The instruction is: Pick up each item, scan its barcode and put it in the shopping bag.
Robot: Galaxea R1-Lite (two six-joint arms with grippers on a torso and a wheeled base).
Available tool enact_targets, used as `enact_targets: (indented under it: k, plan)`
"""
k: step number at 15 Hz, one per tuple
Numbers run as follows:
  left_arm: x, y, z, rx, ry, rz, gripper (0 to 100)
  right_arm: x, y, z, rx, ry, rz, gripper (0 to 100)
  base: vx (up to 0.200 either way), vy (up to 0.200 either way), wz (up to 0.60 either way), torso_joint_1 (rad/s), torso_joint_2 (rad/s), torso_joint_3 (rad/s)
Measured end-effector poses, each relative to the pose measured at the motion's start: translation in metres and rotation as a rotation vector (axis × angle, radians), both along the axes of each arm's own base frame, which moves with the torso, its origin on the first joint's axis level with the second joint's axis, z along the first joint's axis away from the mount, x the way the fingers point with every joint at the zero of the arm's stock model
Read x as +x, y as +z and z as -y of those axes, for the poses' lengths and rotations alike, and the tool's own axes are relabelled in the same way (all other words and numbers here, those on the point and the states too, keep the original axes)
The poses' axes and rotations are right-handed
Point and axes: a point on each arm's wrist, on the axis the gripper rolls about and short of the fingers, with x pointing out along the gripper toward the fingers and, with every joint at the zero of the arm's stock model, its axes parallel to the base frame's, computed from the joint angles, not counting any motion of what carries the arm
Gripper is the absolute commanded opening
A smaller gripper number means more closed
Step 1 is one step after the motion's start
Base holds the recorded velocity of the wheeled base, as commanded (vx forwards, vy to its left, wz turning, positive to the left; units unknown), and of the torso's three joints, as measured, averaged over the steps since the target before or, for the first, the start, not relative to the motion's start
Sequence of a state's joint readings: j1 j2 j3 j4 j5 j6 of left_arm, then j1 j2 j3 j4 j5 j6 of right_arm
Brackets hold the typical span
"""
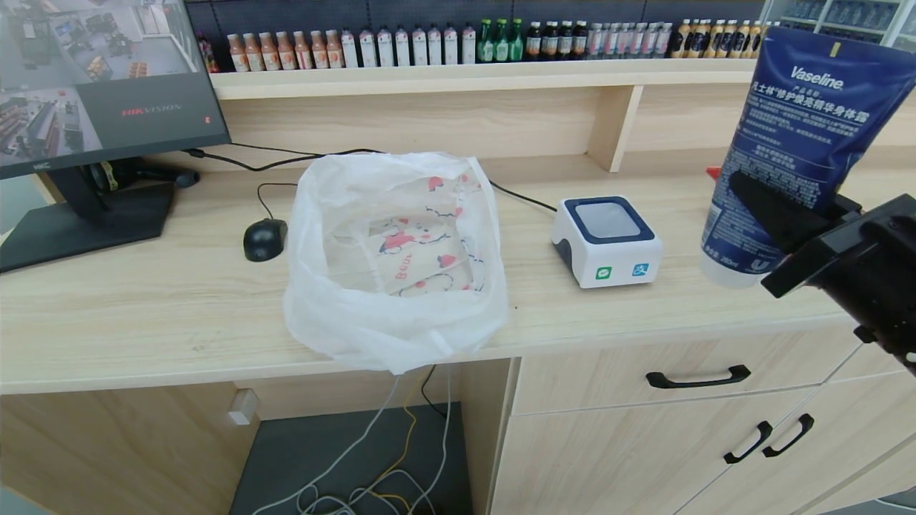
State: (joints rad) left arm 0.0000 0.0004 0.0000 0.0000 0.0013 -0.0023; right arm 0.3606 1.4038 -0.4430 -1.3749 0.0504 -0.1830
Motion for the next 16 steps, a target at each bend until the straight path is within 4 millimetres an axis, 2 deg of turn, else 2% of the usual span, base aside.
enact_targets:
  k: [2,6,10,16]
  plan:
    - [0.0,0.0,0.0,0.0,0.0,0.0,100,0.0,-0.002,0.002,0.066,-0.052,-0.015,0,0.0,0.0,0.0,0.0,0.0,0.0]
    - [0.0,0.0,0.0,0.0,0.0,0.0,100,0.015,0.003,-0.003,0.09,-0.063,0.005,0,0.0,0.0,0.0,0.0,0.0,0.0]
    - [0.0,0.0,0.0,-0.001,0.0,-0.001,100,0.026,0.011,-0.003,0.121,-0.069,0.036,0,0.0,0.2,0.0,-0.002,0.0,0.005]
    - [0.0,0.0,0.0,-0.001,0.0,-0.002,100,0.028,0.012,-0.003,0.134,-0.061,0.039,0,0.0,0.2,0.0,0.005,0.0,0.003]
